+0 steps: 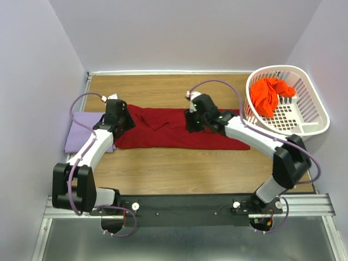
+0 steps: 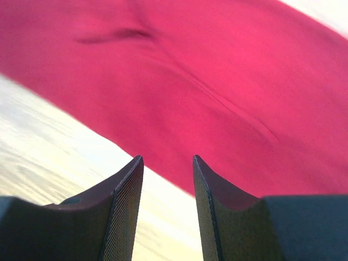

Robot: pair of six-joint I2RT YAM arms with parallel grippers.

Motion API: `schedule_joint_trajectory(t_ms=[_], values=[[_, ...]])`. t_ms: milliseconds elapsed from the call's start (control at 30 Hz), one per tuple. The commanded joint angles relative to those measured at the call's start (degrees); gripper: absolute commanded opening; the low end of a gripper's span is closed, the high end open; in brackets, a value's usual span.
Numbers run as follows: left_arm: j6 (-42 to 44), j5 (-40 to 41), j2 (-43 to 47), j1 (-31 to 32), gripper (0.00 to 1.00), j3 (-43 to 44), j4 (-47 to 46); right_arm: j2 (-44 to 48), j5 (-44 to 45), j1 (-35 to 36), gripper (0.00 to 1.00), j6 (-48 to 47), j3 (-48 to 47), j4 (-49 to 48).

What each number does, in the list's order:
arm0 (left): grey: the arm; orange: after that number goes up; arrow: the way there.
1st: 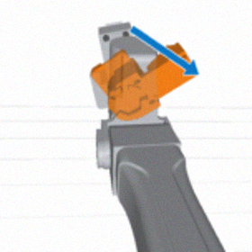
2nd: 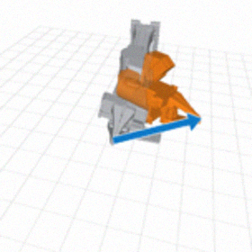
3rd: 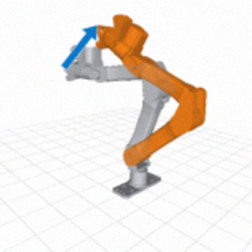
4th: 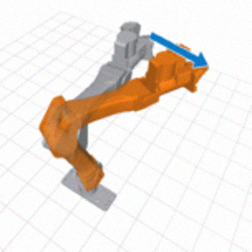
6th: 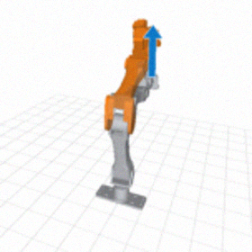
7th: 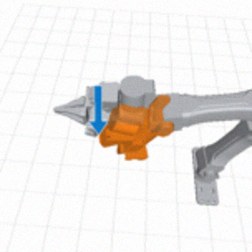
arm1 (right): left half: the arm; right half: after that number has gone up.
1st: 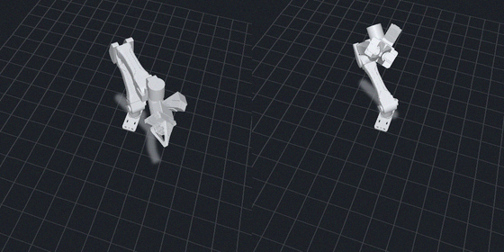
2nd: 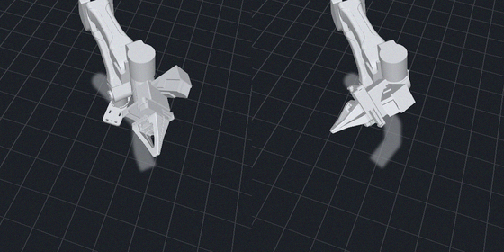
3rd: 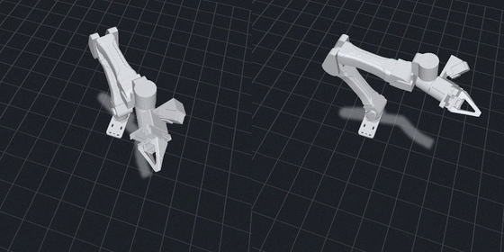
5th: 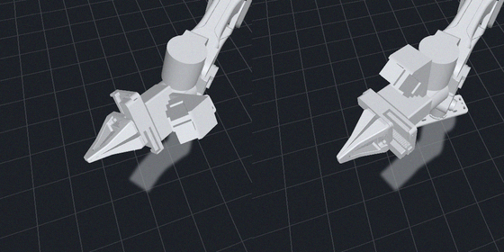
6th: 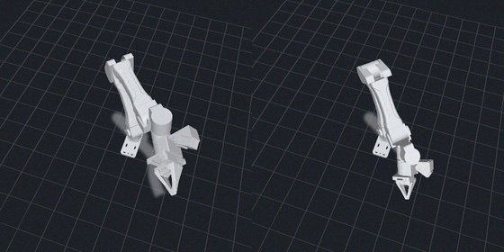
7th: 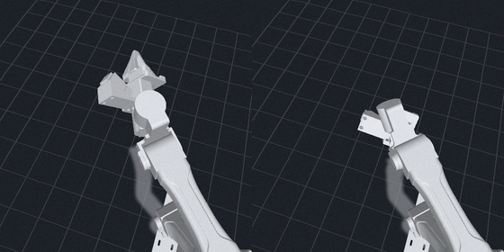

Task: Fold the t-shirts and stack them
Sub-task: Fold the tshirt

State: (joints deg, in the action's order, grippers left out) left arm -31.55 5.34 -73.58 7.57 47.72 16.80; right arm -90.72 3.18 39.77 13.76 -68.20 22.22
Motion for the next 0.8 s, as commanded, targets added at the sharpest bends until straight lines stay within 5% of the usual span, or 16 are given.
schedule_joint_trajectory(t_ms=[0,367,767], values=[[-0.27,-4.9,-6.73,-0.19,0.55,2.71,-4.57,-8.75,-4.94,4.34,0.49,-7.86,-7.01,-4.55],[2.55,-2.71,-7.99,-0.28,0.58,1.94,-5.63,-31.52,-8.98,9.53,0.53,-18.77,-26.44,-7.19],[2.46,-0.95,-7.19,-0.37,0.58,2.02,-5.28,-41.11,-10.47,10.42,0.52,-21.4,-35.59,-7.28]])
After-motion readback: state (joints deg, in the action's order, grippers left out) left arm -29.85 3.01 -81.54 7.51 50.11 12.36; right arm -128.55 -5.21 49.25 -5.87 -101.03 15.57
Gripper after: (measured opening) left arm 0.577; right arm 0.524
